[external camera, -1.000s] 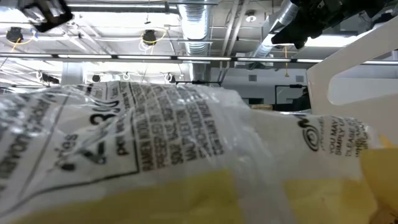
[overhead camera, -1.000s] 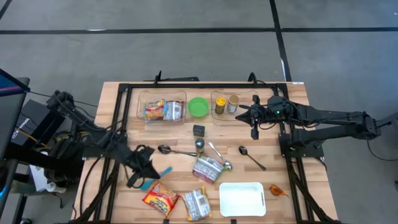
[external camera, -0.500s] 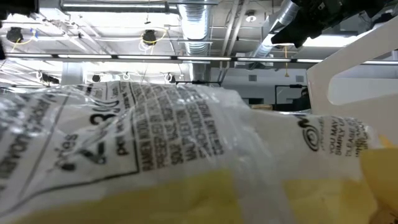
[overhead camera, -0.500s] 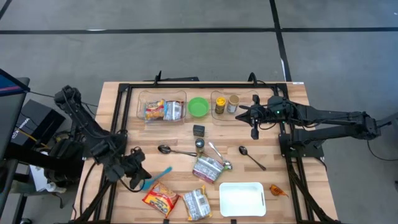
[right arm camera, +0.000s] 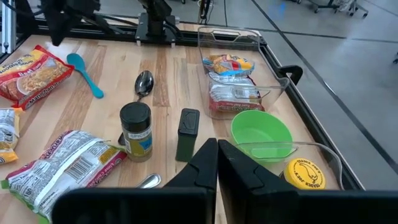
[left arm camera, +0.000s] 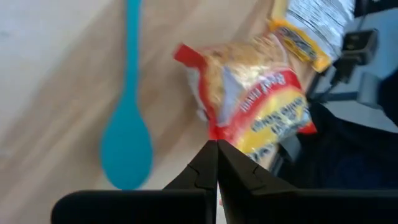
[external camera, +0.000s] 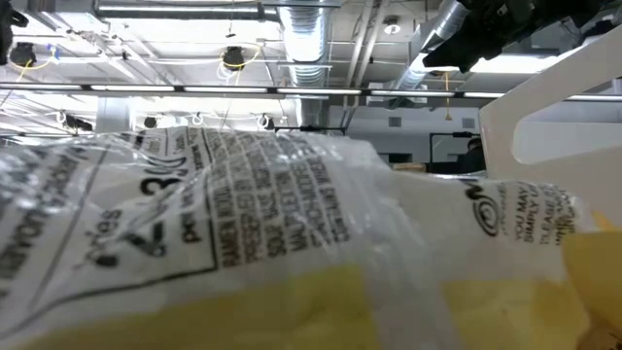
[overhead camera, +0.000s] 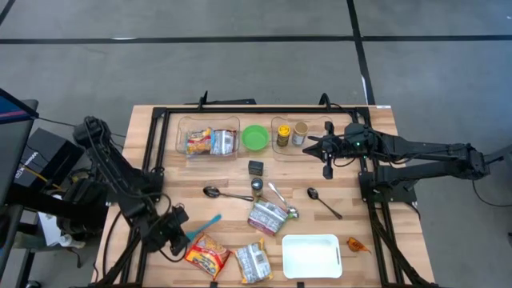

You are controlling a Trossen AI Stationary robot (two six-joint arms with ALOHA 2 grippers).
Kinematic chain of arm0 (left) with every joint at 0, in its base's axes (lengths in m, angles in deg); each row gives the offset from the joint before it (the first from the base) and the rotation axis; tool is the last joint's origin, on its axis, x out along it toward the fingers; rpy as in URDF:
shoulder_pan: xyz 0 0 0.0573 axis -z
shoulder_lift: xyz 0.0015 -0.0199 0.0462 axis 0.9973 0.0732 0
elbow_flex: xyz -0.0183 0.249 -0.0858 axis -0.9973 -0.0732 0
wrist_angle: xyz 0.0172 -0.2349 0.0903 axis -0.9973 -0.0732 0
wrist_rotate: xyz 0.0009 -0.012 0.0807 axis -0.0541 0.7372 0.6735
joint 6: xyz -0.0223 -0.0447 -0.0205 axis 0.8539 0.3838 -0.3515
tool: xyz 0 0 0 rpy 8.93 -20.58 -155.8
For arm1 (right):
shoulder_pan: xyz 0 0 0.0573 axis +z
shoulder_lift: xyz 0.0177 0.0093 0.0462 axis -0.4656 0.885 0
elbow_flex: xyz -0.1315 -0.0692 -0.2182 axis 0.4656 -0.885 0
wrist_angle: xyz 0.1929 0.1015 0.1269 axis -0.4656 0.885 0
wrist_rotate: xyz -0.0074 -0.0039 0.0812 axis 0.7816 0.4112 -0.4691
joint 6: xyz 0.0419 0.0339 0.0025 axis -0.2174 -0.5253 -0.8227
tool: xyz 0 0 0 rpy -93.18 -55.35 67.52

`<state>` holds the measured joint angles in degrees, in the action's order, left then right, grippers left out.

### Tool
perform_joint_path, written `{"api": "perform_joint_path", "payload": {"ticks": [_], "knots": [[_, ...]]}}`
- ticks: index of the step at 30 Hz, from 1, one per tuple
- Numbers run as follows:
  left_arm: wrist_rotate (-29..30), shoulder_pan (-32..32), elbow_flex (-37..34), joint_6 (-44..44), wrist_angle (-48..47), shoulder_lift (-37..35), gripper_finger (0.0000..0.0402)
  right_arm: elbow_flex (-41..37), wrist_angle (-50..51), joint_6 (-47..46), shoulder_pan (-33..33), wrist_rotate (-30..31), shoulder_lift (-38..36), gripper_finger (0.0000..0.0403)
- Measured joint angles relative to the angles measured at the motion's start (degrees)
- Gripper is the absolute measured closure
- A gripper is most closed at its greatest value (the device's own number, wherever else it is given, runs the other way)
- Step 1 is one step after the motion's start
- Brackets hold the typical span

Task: Pick & Place Food Item
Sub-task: Put the orange noodle pack in the left transparent bin

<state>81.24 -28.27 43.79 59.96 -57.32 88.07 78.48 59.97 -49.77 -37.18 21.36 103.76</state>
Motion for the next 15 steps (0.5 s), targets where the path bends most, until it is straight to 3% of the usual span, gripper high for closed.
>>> {"api": "perform_joint_path", "payload": {"ticks": [9,15], "knots": [[-0.1,2.2,0.0,4.3,4.9,0.2,0.0397,0.0,0.1,-0.5,0.0,0.0,0.0,0.0398],[-0.1,2.2,0.0,8.1,3.8,0.2,0.0364,0.0,0.1,-0.5,0.0,0.0,0.0,0.0398]]}}
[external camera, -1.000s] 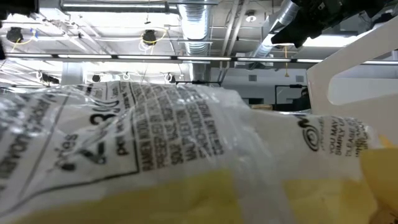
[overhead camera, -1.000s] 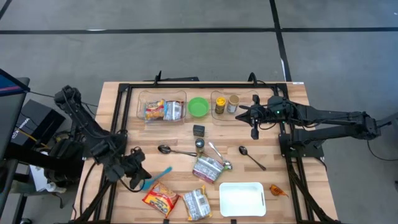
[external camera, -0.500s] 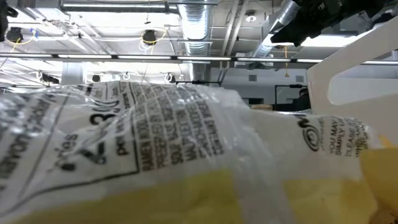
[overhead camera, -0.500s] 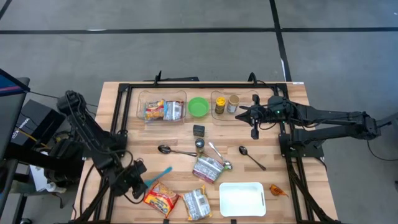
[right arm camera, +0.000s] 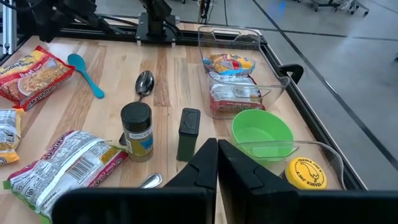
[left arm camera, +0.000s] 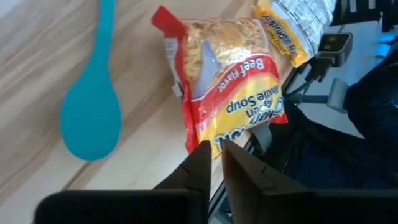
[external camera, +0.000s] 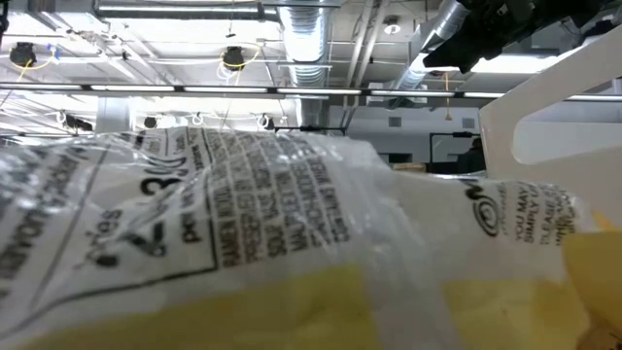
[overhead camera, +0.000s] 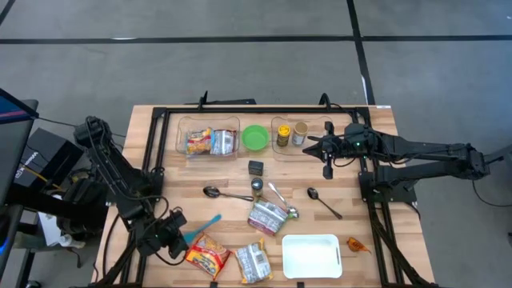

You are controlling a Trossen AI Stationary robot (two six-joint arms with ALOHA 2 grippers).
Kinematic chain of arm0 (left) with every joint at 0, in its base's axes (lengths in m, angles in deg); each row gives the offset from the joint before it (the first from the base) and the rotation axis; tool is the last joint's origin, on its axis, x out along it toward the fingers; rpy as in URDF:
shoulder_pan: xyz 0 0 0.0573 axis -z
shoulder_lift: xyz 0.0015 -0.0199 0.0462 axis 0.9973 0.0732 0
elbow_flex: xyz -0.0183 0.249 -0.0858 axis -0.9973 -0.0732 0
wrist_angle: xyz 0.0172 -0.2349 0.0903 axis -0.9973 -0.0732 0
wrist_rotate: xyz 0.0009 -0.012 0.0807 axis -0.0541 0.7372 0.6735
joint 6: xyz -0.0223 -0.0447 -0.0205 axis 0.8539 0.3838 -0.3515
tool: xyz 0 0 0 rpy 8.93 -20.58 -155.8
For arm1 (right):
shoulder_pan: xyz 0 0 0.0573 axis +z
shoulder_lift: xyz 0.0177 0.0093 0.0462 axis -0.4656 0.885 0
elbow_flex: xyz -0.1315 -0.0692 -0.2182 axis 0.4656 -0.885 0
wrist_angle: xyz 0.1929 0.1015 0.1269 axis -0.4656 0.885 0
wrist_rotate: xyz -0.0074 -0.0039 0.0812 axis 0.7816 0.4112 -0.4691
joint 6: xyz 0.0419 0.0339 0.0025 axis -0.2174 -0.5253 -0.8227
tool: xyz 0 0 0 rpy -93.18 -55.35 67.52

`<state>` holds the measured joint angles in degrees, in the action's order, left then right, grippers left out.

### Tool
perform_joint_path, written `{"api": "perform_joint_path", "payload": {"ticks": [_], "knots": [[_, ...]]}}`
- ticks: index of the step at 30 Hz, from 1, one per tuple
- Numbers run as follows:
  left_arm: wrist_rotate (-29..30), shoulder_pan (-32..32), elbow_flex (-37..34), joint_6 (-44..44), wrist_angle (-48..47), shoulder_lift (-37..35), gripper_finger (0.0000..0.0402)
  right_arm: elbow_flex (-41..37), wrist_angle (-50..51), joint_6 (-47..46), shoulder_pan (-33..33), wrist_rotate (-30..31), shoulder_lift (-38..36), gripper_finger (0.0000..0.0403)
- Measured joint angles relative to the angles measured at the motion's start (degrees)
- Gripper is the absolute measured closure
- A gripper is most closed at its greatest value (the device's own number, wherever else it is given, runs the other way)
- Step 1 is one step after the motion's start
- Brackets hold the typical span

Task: Pick & Place Food Item
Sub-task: Put the orange noodle pack in the left transparent bin

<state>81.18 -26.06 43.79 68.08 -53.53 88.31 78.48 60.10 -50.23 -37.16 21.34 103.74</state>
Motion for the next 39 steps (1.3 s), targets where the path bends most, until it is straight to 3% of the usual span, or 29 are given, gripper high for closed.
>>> {"api": "perform_joint_path", "payload": {"ticks": [10,16,25,39], "knots": [[-2.5,0.0,0.0,0.9,-1.9,1.8,0.0277,0.0,0.0,0.0,0.0,0.0,0.0,0.0398],[-4.4,0.0,0.0,0.9,-0.1,4.6,0.0245,0.0,0.0,-0.2,0.0,0.0,0.0,0.0398],[-5.0,0.0,0.0,0.8,4.7,8.4,0.0234,0.0,0.0,-0.2,0.0,0.0,0.0,0.0398],[-4.9,0.0,0.0,0.7,5.5,8.5,0.0234,0.0,0.0,-0.2,0.0,0.0,0.0,0.0398]]}}
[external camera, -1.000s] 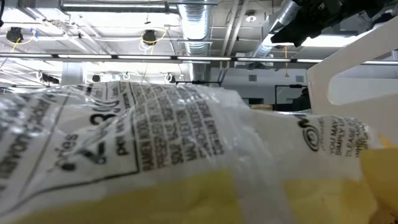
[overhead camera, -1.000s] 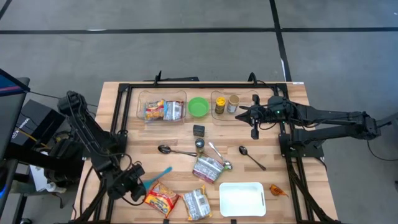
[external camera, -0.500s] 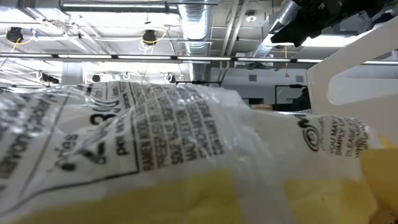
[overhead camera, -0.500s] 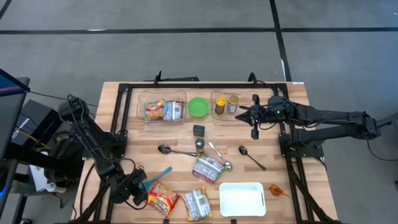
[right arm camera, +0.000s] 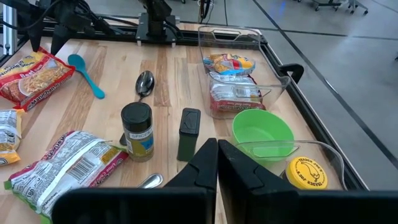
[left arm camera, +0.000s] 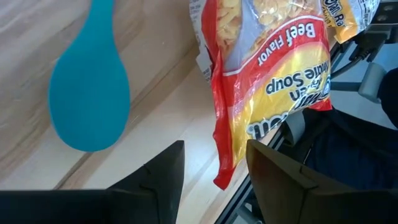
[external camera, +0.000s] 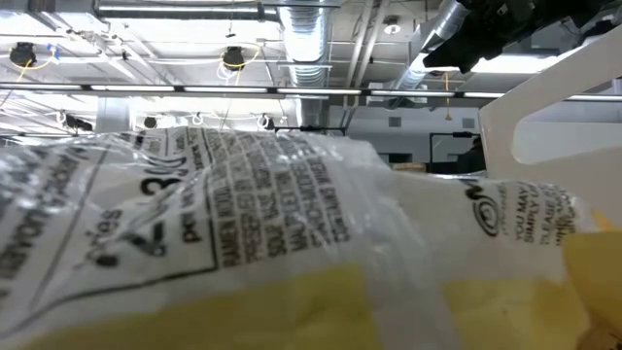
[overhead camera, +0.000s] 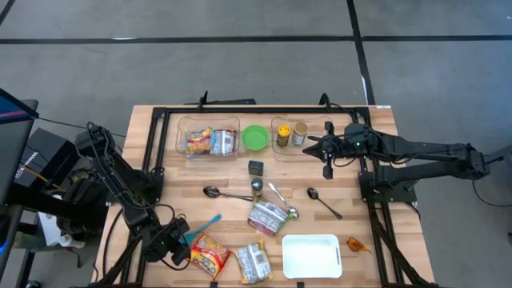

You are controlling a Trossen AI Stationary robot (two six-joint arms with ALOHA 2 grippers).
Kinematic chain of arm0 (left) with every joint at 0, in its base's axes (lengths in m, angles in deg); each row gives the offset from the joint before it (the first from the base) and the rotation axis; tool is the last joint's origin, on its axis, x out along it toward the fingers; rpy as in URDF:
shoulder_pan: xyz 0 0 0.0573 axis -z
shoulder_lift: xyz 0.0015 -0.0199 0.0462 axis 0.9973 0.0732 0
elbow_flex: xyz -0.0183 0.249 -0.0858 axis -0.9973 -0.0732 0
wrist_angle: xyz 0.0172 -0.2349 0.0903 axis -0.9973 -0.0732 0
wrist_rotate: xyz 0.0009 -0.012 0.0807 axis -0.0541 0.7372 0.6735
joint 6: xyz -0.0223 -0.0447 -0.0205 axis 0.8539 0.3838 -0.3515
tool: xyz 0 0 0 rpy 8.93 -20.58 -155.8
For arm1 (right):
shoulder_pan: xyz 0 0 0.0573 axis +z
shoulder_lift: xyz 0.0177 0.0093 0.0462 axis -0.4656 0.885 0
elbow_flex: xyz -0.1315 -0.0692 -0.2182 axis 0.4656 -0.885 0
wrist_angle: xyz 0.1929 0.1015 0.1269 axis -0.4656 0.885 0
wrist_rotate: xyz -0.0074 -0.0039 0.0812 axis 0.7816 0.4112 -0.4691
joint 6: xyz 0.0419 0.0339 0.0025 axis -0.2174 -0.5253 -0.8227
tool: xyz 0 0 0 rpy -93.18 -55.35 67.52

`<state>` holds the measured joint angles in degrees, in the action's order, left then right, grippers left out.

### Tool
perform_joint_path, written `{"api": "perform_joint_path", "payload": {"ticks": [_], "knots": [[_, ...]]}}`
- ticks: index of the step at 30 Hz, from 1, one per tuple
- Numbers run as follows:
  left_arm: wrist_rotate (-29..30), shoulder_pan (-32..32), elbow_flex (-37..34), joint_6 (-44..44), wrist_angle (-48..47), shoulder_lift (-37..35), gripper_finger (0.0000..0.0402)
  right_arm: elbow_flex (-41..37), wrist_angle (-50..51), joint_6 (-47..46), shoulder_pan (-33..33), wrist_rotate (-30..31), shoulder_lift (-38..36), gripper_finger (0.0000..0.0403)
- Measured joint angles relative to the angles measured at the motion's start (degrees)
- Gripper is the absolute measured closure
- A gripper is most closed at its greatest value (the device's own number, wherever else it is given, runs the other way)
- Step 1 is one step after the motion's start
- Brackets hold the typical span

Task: Pick & Place Food Item
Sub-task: Put the orange noodle pack in the left transparent bin

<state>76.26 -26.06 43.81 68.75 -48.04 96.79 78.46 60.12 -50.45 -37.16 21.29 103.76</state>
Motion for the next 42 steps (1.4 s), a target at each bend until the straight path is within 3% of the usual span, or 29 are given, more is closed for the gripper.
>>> {"api": "perform_joint_path", "payload": {"ticks": [9,29,38,42], "knots": [[0.1,0.0,0.0,0.0,0.0,0.0,0.0250,0.0,0.0,0.0,0.0,0.0,0.0,0.0398],[0.1,0.0,0.0,0.0,0.0,0.0,0.0394,0.0,0.0,-0.4,0.0,0.0,0.0,0.0398],[0.1,0.0,0.0,-1.4,0.4,-0.9,0.0401,0.0,0.0,-0.4,0.0,0.0,0.0,0.0398],[3.0,0.0,0.0,-5.3,0.7,-3.0,0.0401,0.0,0.0,-0.4,0.0,0.0,0.0,0.0398]]}}
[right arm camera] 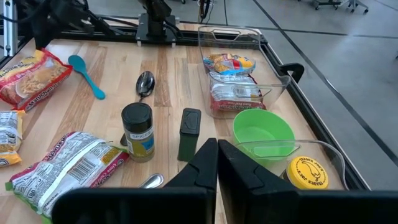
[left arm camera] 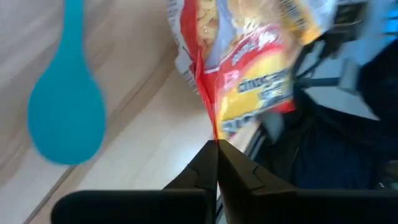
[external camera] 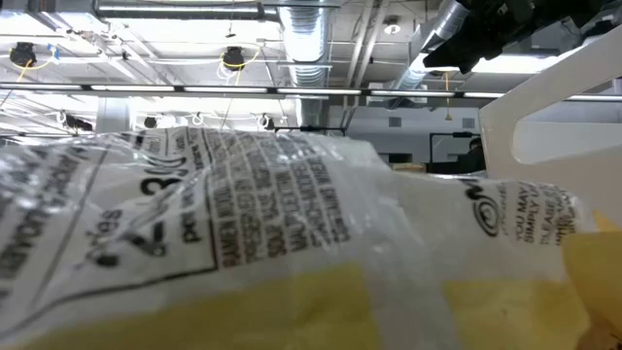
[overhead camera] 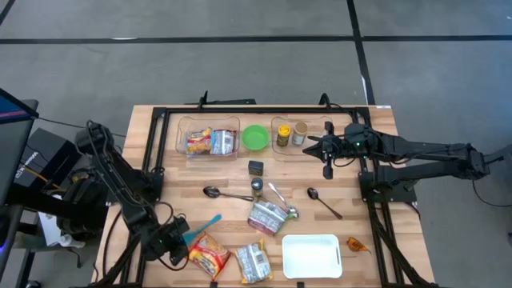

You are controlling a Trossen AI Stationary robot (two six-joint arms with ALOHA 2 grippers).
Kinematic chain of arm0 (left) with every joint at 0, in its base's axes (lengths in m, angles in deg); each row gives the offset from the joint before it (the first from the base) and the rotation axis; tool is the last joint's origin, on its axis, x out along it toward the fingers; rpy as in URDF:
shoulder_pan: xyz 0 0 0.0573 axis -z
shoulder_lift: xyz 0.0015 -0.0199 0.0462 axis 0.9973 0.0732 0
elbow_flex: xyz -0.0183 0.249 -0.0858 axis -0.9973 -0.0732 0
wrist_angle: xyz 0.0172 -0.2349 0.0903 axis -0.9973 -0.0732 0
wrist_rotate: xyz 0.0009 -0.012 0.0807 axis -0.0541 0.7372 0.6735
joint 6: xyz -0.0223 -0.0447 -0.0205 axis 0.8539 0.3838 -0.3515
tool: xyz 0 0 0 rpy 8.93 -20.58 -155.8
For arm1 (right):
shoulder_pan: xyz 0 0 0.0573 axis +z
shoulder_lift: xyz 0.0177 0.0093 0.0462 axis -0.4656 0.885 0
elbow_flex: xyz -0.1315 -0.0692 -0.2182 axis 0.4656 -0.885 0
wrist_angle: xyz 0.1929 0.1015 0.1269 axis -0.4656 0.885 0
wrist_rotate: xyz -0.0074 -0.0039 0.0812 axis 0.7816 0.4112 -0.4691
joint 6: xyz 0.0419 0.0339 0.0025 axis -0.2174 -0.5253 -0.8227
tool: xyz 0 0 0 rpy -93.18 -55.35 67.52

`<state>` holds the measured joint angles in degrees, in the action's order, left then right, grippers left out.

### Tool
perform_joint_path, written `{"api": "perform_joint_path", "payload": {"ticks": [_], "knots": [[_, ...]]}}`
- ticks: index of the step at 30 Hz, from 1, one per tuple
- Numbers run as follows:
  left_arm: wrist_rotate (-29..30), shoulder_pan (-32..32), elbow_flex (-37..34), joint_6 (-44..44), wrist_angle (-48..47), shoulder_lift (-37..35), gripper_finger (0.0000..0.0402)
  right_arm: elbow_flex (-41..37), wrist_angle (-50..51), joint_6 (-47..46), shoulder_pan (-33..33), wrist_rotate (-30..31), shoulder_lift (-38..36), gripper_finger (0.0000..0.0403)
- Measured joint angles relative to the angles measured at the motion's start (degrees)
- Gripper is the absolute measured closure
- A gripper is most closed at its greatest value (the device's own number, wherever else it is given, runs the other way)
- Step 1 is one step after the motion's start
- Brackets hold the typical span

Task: Pick & Place Food Item
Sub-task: Put the orange noodle pack in the left transparent bin

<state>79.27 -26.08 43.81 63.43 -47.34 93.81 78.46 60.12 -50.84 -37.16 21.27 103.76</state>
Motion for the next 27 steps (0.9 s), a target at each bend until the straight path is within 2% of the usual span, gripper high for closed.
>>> {"api": "perform_joint_path", "payload": {"ticks": [7,22,27], "knots": [[9.1,0.0,0.0,-10.2,0.2,-6.0,0.0401,0.0,0.0,0.0,0.0,0.0,0.0,0.0398],[36.7,-0.1,0.0,-44.6,1.1,-17.8,0.0401,0.0,0.0,0.1,0.0,0.0,0.0,0.0398],[38.0,-0.2,0.0,-46.8,1.0,-19.6,0.0401,0.0,0.0,0.1,0.0,0.0,0.0,0.0398]]}}
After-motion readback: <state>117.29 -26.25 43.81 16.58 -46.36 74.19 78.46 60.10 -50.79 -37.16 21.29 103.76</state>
